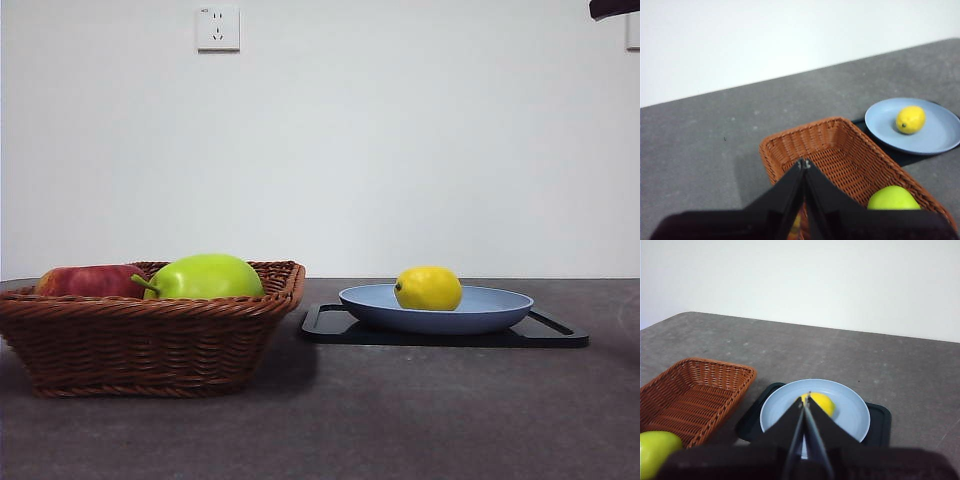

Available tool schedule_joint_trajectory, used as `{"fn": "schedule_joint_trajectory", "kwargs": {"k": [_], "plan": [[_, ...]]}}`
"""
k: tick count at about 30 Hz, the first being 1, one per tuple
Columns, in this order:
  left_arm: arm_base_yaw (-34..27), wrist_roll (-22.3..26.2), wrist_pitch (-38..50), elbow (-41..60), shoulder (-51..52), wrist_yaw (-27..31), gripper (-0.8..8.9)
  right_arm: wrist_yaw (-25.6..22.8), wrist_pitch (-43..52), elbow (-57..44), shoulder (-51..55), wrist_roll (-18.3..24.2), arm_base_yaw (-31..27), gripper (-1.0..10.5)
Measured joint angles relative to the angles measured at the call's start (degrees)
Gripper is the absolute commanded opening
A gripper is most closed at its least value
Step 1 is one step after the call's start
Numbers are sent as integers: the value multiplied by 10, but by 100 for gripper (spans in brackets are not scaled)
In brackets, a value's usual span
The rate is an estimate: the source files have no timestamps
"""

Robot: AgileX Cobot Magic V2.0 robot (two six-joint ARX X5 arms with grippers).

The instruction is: Take the lemon from the basket,put the lemon in the plate,hand out the plate

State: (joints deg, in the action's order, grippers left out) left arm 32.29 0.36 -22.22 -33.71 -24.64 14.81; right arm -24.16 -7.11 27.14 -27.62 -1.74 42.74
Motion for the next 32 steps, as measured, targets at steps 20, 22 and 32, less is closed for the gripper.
{"fn": "schedule_joint_trajectory", "kwargs": {"k": [20, 22, 32], "plan": [[-141, 26, -14, 32, 147, 1, 8, 0, 0, 0, 0, 0, 0, 3], [-184, 26, 11, 64, 167, 1, 8, 0, 0, 0, 0, 0, 0, 3], [-294, 26, 81, 223, 214, -27, 8, 0, 0, 0, 0, 0, 0, 3]]}}
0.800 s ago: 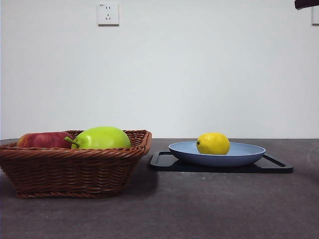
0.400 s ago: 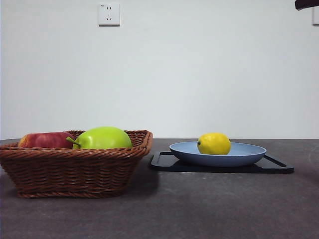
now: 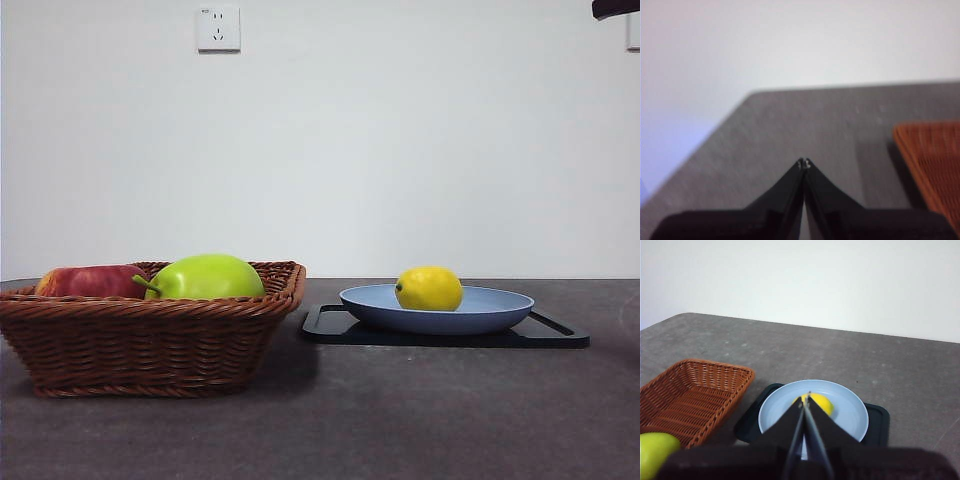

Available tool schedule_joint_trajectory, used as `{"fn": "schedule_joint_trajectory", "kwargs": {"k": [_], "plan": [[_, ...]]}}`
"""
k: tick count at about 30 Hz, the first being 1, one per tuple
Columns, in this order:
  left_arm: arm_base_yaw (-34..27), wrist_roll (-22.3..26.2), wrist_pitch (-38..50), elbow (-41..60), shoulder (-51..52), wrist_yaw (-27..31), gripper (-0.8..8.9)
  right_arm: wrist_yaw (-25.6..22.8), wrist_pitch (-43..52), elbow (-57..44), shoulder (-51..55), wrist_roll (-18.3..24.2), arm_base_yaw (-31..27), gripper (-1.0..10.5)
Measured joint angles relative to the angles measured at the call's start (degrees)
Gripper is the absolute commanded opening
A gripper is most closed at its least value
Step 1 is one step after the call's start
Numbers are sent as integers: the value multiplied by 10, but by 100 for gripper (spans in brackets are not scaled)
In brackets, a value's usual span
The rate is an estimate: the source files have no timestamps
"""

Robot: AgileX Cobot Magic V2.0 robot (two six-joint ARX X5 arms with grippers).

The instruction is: Take the lemon from the basket,put the lemon in the plate,hand out the plate

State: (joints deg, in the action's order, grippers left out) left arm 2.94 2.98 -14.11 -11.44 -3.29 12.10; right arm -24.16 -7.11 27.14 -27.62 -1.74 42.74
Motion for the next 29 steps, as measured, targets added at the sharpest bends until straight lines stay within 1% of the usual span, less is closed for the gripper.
{"fn": "schedule_joint_trajectory", "kwargs": {"k": [3, 6, 10, 16, 29], "plan": [[-17, -3, 9, 35, 0, -32, 8, 0, 0, 0, 0, 0, 0, 3], [-32, -16, 21, 57, 0, -48, 8, 0, 0, 0, 0, 0, 0, 3], [-43, -36, 23, 78, 0, -49, 8, 0, 0, 0, 0, 0, 0, 3], [-44, -50, 26, 100, 23, -51, 8, 0, 0, 0, 0, 0, 0, 3], [-56, -56, 29, 101, 30, -51, 8, 0, 0, 0, 0, 0, 0, 3]]}}
